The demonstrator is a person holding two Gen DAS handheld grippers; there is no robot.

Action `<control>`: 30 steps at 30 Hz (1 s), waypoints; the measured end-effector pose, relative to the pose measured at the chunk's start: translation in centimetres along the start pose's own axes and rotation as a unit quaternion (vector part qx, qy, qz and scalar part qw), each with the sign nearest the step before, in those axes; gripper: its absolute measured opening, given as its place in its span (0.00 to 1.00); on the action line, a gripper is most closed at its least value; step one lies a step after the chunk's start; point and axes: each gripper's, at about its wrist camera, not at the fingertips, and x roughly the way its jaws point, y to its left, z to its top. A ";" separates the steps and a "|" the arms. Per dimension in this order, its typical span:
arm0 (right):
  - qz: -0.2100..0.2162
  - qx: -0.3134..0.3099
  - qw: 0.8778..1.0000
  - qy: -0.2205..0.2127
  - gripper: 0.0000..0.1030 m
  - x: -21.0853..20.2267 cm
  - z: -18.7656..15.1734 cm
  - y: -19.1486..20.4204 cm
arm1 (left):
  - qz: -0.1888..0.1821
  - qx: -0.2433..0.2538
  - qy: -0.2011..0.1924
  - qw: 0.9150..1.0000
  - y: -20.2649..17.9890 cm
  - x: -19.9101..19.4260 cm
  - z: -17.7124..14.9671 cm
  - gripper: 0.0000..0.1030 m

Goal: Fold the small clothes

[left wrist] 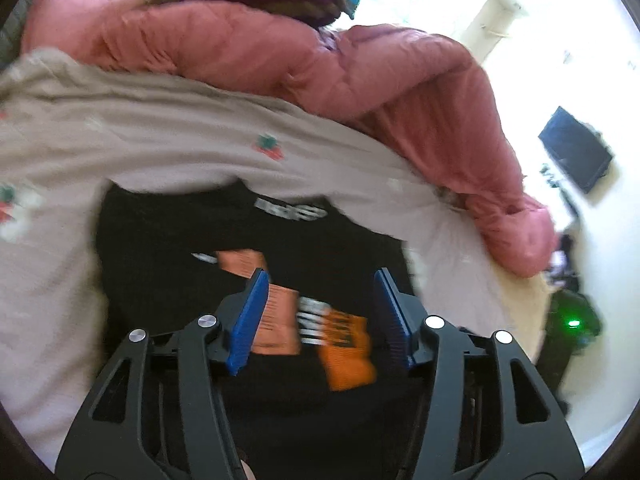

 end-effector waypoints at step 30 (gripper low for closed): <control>0.046 -0.069 0.995 0.048 0.08 5.8 1.1 7.0 | 0.135 -0.147 -0.037 0.979 13.1 -4.4 -0.1 0.58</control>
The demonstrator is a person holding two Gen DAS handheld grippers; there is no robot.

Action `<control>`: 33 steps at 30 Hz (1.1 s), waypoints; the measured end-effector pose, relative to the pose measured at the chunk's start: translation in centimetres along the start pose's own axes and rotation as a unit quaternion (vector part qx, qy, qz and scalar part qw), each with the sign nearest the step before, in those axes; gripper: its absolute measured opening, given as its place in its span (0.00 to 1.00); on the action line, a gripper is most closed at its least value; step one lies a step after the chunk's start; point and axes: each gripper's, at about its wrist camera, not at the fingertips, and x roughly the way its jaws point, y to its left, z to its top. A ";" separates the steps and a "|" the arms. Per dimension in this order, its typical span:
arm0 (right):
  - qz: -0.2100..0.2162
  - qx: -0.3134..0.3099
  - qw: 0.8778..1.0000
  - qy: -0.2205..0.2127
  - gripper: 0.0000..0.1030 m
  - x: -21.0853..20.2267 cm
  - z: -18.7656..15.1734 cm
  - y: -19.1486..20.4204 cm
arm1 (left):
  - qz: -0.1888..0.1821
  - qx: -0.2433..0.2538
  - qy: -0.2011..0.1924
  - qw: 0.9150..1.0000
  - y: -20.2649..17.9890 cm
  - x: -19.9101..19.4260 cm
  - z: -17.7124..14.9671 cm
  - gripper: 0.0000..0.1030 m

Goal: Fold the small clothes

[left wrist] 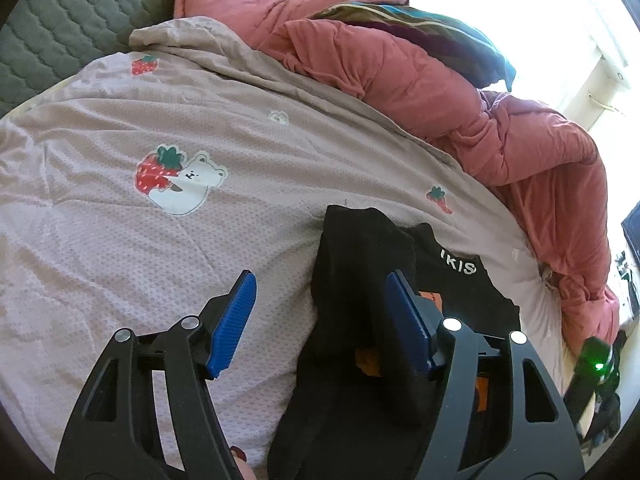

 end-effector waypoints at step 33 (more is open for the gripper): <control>-0.171 -0.029 0.984 -0.051 0.08 0.1 3.2 -6.0 | 0.053 0.091 0.026 0.994 -3.0 3.8 -3.1 0.46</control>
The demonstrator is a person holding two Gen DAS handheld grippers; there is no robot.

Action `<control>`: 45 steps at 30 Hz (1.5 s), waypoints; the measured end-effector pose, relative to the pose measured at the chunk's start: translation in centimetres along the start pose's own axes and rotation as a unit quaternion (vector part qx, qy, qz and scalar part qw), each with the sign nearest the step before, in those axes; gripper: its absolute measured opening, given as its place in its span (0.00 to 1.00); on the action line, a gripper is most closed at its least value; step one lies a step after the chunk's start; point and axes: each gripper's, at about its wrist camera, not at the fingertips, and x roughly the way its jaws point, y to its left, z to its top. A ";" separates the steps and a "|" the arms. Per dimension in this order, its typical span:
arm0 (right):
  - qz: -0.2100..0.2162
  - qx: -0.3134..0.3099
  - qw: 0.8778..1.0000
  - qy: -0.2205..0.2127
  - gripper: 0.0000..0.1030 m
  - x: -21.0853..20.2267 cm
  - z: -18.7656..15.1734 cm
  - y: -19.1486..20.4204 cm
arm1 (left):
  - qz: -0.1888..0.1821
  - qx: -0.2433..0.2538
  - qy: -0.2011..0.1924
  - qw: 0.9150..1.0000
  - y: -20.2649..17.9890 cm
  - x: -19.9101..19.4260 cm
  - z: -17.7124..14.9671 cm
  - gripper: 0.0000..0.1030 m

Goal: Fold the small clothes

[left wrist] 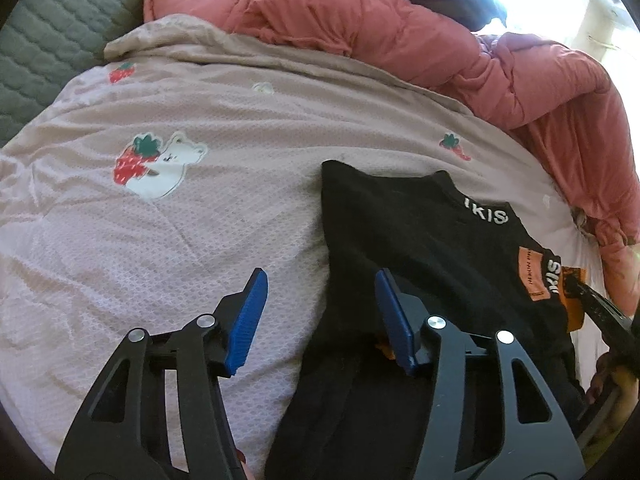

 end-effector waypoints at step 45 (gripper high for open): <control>0.043 -0.055 0.997 0.043 0.40 0.1 -3.2 4.8 | -0.038 0.084 0.066 0.994 -3.3 4.5 -1.9 0.35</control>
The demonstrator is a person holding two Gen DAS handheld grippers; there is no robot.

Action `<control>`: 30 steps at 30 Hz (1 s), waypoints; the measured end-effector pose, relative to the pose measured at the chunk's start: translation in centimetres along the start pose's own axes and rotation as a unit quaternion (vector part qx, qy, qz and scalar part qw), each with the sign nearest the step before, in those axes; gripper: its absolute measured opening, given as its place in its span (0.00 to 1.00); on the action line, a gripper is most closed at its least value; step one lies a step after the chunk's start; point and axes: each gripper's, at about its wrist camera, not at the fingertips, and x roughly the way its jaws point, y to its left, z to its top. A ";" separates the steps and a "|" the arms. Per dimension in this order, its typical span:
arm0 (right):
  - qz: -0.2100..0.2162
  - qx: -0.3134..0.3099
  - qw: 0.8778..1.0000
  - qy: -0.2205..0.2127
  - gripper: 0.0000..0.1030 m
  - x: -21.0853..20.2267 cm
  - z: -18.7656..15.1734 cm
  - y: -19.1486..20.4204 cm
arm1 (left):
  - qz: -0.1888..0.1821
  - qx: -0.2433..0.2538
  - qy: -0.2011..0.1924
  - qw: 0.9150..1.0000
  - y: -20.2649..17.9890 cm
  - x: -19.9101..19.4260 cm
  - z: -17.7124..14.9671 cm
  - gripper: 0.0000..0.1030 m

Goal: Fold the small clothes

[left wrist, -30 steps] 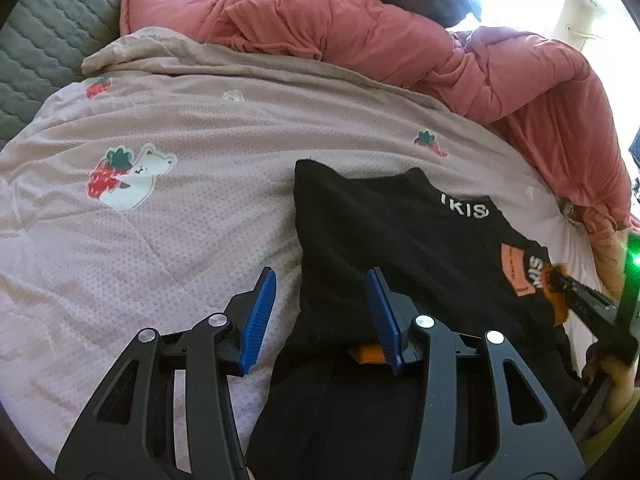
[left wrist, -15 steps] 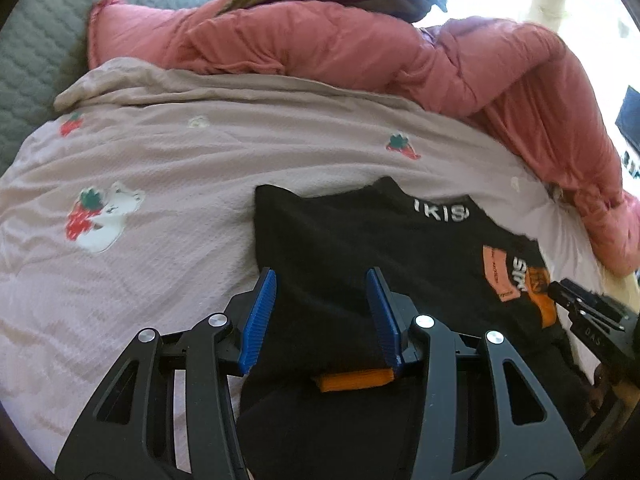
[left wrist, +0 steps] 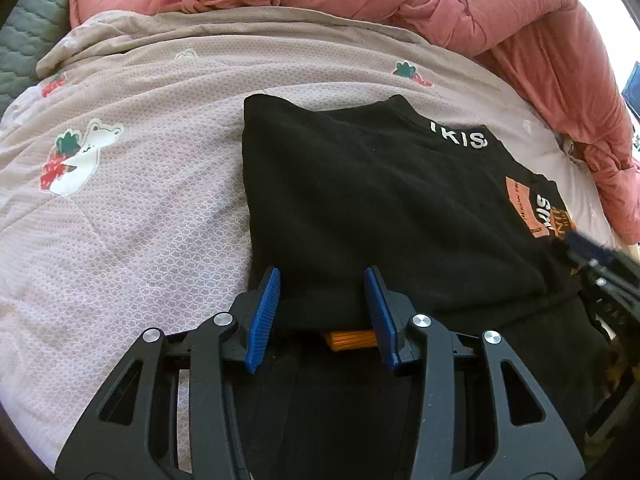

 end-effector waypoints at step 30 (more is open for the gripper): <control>0.008 0.049 0.998 -0.024 0.79 -3.9 -1.6 -2.9 | 0.028 0.033 -0.049 0.998 0.1 -3.8 -1.0 0.35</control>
